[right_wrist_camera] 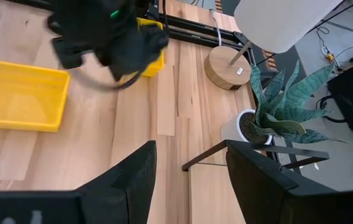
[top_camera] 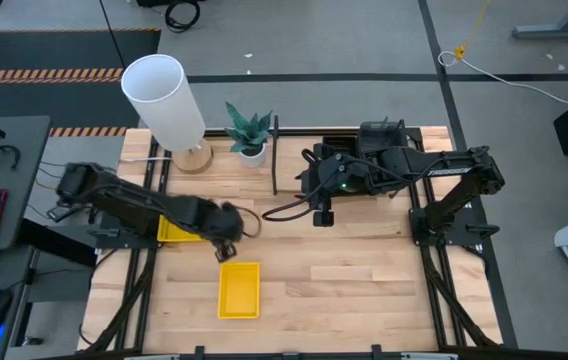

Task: Stack baskets on shelf by color
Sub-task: Stack the yellow bin on top of the other yellow bins

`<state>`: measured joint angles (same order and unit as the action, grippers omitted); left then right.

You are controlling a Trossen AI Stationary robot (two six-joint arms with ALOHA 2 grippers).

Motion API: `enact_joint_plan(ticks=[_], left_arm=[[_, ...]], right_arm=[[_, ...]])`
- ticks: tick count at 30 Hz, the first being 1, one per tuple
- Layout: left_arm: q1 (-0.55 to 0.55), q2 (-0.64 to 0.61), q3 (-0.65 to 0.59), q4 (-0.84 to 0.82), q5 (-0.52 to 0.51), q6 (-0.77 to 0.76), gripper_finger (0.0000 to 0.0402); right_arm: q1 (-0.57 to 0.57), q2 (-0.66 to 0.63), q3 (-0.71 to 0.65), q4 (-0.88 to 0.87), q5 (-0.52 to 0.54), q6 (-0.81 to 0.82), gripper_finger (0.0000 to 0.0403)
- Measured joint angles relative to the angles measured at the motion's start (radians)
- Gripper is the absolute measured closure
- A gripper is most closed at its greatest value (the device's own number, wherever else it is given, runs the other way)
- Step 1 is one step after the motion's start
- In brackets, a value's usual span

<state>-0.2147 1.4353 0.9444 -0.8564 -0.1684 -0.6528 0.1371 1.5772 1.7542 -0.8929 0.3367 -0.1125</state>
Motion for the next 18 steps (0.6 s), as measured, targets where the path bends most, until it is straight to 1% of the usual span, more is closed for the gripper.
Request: enact_joint_plan(ticks=[3, 5, 8, 9, 10, 12, 18], left_arm=[[0.046, -0.106, -0.07, -0.023, 0.022, -0.216, 0.0395], [0.078, -0.16, -0.091, -0.07, 0.019, -0.36, 0.0385], [0.12, -0.212, -0.101, -0.209, 0.005, -0.595, 0.0359], [0.131, -0.221, -0.101, -0.254, 0.007, -0.649, 0.0348], [0.142, -0.226, -0.101, -0.289, 0.011, -0.687, 0.0336], [0.155, -0.229, -0.102, -0.308, 0.016, -0.712, 0.0309], [0.189, -0.206, -0.101, -0.216, 0.017, -0.73, 0.0216]], right_arm=[[0.0, 0.0, 0.0, 0.003, -0.008, -0.002, 0.0204], [0.0, 0.0, 0.0, 0.003, -0.009, -0.003, 0.0204], [0.0, 0.0, 0.0, 0.011, -0.01, -0.003, 0.0204], [0.0, 0.0, 0.0, 0.018, -0.014, -0.004, 0.0204], [0.0, 0.0, 0.0, 0.02, -0.018, -0.008, 0.0204], [0.0, 0.0, 0.0, 0.036, -0.018, -0.015, 0.0204], [0.0, 0.0, 0.0, 0.043, -0.018, -0.018, 0.0204]])
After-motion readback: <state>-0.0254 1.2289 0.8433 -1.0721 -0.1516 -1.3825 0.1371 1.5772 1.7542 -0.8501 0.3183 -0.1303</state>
